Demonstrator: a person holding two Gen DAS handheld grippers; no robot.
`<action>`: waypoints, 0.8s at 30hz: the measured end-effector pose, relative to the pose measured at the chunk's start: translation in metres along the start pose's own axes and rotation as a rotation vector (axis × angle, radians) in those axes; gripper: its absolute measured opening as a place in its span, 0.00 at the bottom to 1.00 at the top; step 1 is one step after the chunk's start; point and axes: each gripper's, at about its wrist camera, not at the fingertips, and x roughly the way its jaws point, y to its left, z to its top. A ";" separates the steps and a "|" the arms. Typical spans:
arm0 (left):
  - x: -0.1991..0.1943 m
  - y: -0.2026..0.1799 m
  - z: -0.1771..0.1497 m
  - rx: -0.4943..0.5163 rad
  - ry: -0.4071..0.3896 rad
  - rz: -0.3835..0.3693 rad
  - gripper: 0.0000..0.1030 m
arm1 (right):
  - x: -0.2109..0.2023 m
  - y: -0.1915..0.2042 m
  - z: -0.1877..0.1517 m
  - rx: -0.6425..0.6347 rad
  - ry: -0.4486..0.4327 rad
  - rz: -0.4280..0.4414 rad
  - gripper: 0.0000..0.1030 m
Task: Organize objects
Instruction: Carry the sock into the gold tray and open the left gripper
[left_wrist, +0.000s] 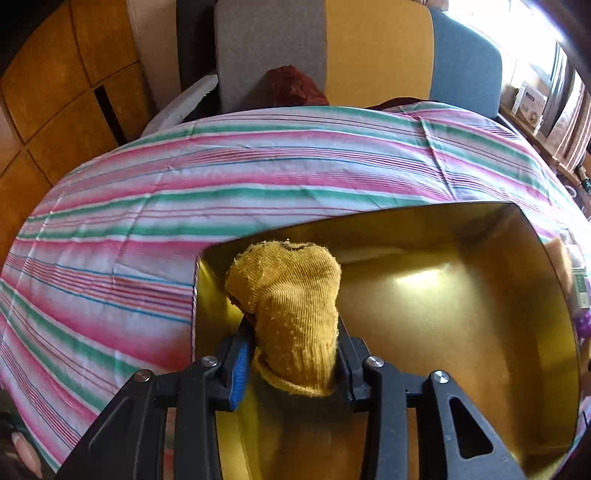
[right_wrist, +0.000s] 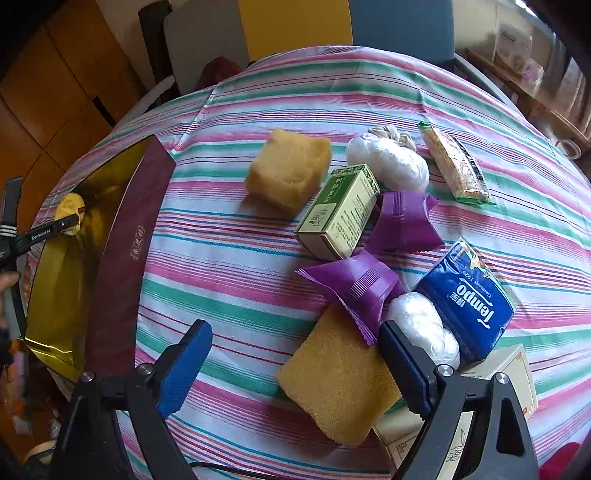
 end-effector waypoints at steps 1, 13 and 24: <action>0.002 0.002 0.002 -0.007 0.007 0.002 0.38 | 0.002 0.000 -0.001 -0.003 0.013 0.008 0.91; 0.008 -0.003 0.008 -0.004 0.020 -0.004 0.47 | 0.005 -0.005 -0.005 -0.006 0.042 -0.074 0.92; -0.021 0.003 0.004 -0.002 -0.035 -0.019 0.56 | 0.016 -0.008 -0.006 -0.004 0.091 -0.131 0.96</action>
